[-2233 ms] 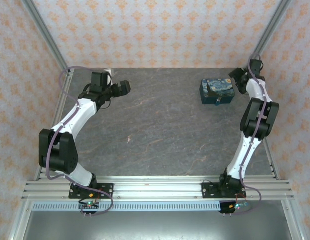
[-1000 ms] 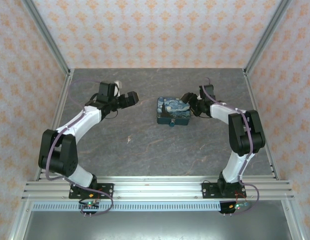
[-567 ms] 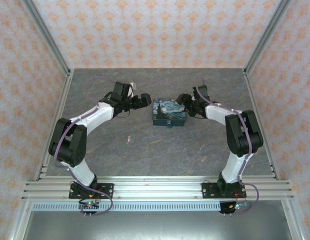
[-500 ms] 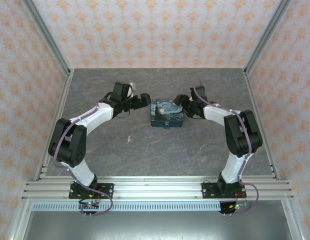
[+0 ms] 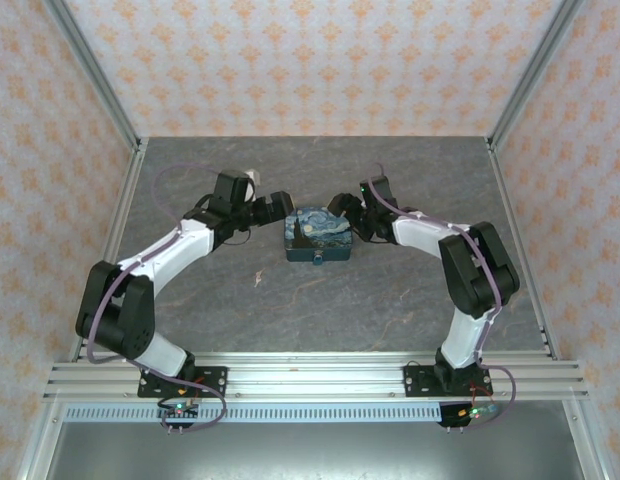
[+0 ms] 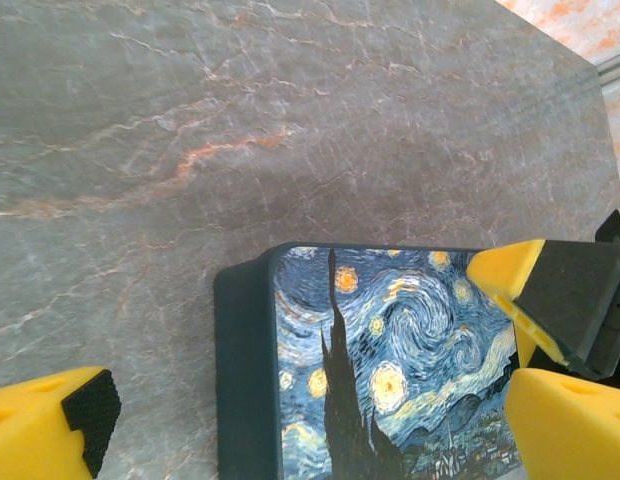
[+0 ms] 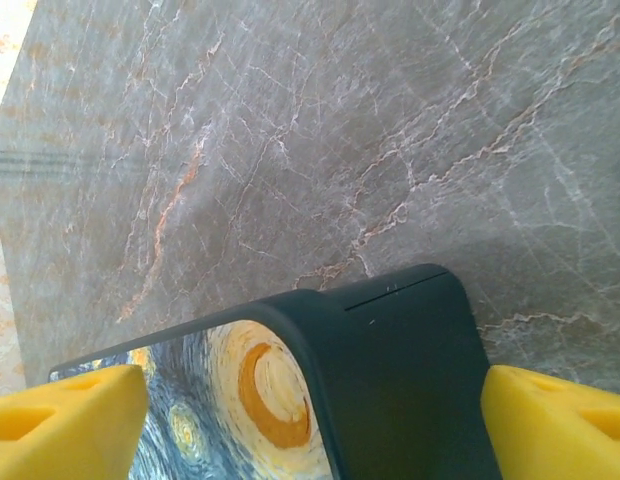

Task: Unlock a padlock with a key

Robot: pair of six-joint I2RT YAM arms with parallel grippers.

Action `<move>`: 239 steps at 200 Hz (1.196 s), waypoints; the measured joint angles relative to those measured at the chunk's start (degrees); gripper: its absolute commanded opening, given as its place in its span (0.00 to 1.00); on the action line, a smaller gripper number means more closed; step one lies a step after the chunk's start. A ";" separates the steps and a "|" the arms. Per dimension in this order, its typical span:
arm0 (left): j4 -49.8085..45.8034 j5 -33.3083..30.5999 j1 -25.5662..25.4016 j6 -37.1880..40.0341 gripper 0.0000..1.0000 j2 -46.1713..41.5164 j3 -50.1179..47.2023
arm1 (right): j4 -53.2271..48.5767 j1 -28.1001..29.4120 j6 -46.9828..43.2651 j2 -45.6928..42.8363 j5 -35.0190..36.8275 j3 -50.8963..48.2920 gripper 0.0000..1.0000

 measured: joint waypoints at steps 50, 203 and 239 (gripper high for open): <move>-4.57 -6.54 0.39 -0.61 1.00 -7.87 -0.98 | -1.70 -0.07 -1.14 -10.93 8.81 -2.84 0.99; -26.88 -12.39 1.31 -0.39 0.86 -13.14 -9.88 | -3.63 -2.47 -5.14 -33.20 2.71 -19.52 0.76; -31.26 -14.14 -1.53 2.71 0.76 -6.69 -8.70 | -2.80 4.94 -2.47 -33.20 2.21 -24.13 0.75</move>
